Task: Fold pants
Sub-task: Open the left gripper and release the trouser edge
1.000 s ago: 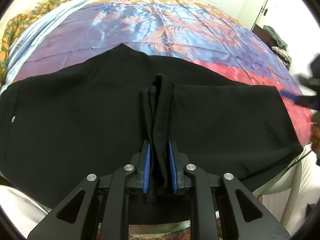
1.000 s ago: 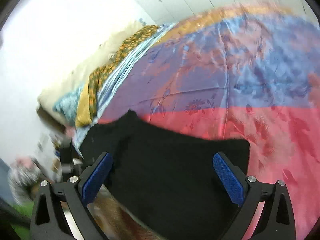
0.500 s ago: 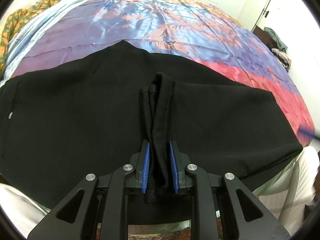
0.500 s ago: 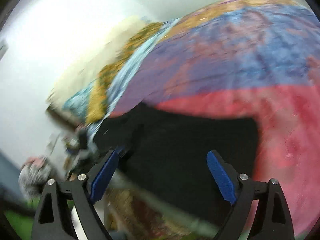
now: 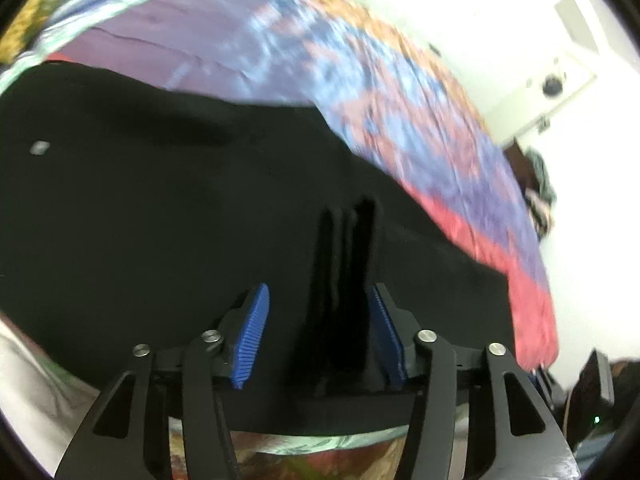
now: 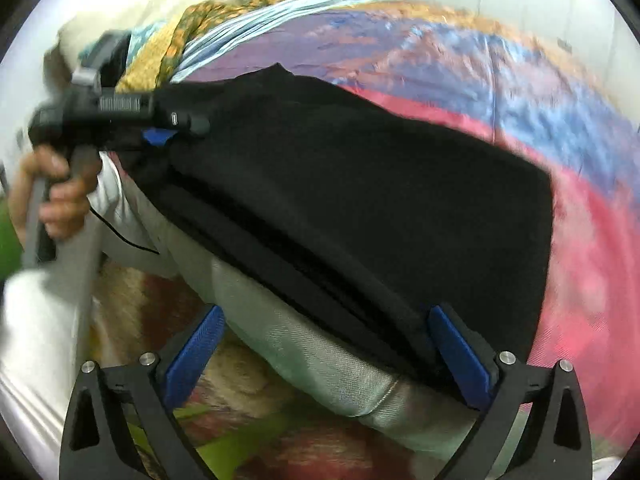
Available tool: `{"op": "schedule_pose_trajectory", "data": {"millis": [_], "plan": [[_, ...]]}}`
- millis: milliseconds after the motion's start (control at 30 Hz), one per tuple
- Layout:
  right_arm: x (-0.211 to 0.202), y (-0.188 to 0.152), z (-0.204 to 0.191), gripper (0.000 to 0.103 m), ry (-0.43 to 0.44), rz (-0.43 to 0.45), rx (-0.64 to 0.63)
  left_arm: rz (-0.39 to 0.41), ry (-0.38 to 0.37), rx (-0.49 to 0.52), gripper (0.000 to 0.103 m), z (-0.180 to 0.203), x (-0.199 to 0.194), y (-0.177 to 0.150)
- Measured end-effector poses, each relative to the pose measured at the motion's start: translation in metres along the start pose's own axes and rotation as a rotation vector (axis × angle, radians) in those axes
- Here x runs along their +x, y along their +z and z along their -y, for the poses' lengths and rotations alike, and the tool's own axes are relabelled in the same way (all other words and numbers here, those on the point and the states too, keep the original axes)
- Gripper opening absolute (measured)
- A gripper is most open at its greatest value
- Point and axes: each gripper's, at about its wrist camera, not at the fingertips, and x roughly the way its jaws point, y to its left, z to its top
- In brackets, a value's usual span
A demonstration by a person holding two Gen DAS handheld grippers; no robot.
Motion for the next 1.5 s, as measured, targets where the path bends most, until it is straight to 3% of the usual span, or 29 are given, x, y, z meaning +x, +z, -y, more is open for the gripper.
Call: {"op": "schedule_pose_trajectory", "data": {"millis": [100,200,300,400,500,667,833,1000,1133,1233,1300,1400,1500], "plan": [[-0.030,0.001,0.004,0.101,-0.015,0.126,0.042,0.016,-0.007,-0.018,0.060,-0.004,-0.005,0.002],[-0.054,0.002,0.010,0.101,-0.083,0.251,0.077,-0.019,0.066,0.047,0.060,0.006,0.007,-0.002],[-0.058,0.005,0.022,0.101,-0.148,0.292,0.150,-0.033,0.137,0.140,0.060,0.019,0.016,-0.006],[-0.038,0.001,0.044,0.102,-0.175,0.214,0.244,-0.039,0.162,0.164,0.062,0.022,0.020,-0.008],[0.002,-0.006,0.052,0.102,-0.176,0.040,0.259,-0.051,0.152,0.145,0.065,0.019,0.024,-0.007],[0.001,-0.003,0.051,0.103,-0.189,0.055,0.243,-0.061,0.142,0.146,0.073,0.017,0.026,-0.008],[0.001,-0.004,0.051,0.103,-0.192,0.064,0.241,-0.062,0.148,0.163,0.075,0.019,0.022,-0.008],[-0.001,-0.009,0.047,0.103,-0.188,0.072,0.245,0.010,0.158,0.108,0.075,0.010,0.001,0.000],[0.000,-0.010,0.046,0.103,-0.188,0.073,0.247,0.107,0.239,0.049,0.075,-0.011,-0.028,0.006],[0.000,-0.009,0.047,0.103,-0.188,0.072,0.245,0.181,0.339,0.089,0.075,-0.019,-0.040,0.017],[0.000,-0.009,0.047,0.103,-0.188,0.072,0.245,0.163,0.368,0.104,0.075,-0.027,-0.030,0.033],[-0.001,-0.009,0.047,0.103,-0.188,0.072,0.245,0.008,0.359,0.061,0.074,-0.060,0.014,0.066],[0.000,-0.010,0.047,0.103,-0.186,0.071,0.247,0.002,0.311,0.019,0.076,-0.074,0.028,0.084]]}}
